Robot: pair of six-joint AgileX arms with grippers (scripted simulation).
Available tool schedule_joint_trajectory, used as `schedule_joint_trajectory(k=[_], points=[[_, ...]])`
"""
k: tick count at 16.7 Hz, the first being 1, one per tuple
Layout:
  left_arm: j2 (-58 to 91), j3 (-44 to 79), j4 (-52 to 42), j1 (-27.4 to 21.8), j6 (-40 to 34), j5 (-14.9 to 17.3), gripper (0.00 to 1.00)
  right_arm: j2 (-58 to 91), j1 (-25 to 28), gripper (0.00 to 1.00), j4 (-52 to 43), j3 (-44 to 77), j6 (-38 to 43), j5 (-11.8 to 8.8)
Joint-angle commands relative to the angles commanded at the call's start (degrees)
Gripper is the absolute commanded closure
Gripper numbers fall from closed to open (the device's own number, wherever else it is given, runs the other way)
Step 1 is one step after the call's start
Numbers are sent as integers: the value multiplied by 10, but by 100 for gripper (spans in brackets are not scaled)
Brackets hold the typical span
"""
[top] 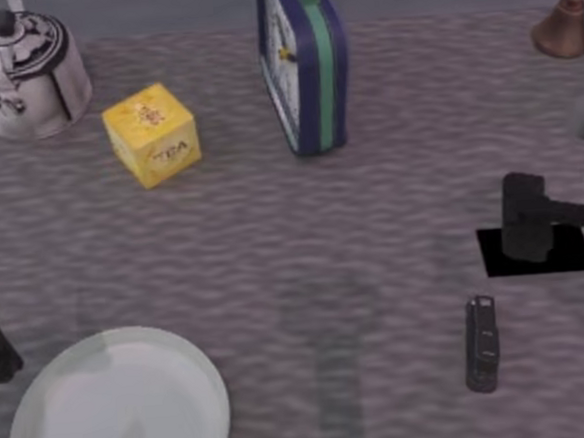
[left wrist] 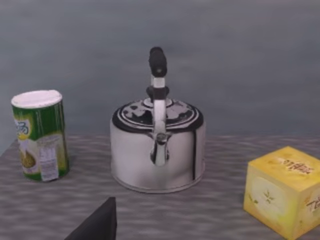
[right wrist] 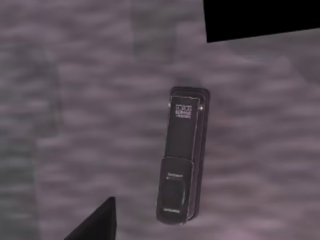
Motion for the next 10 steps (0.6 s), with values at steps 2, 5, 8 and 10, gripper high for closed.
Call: schedule_joint_trajectory(k=[2,5,8,10], points=[[0,0,0,0,0,0,0,84,26,0,-53,61,36,0],[0,0,0,0,0,0,0,182,57,0,-113,135,78,0],[0,0,0,0,0,0,0,235,74,0,-146,178,102,0],[0,0,0,0,0,0,0,244,77,0,-151,185,106,0]])
